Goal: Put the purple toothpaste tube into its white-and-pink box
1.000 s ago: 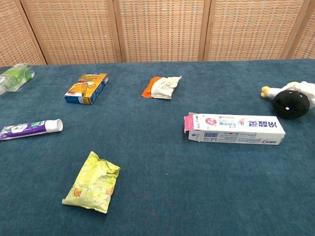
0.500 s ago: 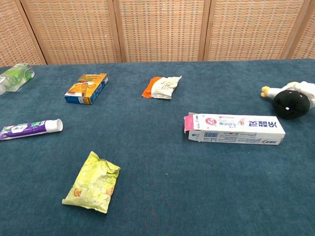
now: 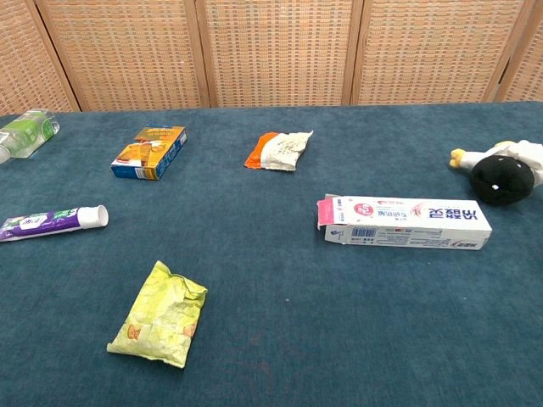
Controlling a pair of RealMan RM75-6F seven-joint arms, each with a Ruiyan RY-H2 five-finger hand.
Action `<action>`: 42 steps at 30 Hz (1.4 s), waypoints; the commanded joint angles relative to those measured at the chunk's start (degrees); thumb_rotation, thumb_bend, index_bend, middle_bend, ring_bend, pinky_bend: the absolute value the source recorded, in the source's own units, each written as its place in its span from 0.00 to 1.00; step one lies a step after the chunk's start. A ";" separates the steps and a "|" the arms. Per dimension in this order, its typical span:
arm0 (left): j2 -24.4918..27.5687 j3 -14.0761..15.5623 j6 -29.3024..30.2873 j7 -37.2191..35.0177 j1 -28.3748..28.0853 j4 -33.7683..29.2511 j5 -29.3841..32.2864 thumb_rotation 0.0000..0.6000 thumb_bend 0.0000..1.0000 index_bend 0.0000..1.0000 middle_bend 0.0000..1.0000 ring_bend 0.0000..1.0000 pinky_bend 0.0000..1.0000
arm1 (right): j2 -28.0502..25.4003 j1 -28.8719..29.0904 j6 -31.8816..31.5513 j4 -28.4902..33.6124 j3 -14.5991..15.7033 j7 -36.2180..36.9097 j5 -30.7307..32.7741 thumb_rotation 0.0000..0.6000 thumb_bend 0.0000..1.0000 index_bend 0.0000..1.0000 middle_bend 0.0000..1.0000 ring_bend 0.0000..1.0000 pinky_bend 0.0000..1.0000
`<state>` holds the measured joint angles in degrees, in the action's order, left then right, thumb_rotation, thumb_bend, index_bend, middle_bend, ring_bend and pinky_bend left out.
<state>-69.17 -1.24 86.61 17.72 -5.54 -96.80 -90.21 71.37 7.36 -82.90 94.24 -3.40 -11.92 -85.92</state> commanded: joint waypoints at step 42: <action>-1.79 -8.65 -36.07 8.78 -22.39 13.62 30.07 1.00 0.26 0.24 0.17 0.08 0.21 | 0.71 0.56 1.80 -0.11 0.21 -1.01 1.06 1.00 0.00 0.00 0.00 0.00 0.00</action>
<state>-70.20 -10.11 51.41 25.29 -26.92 -83.84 -61.48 72.08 7.87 -81.16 94.15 -3.12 -12.96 -84.93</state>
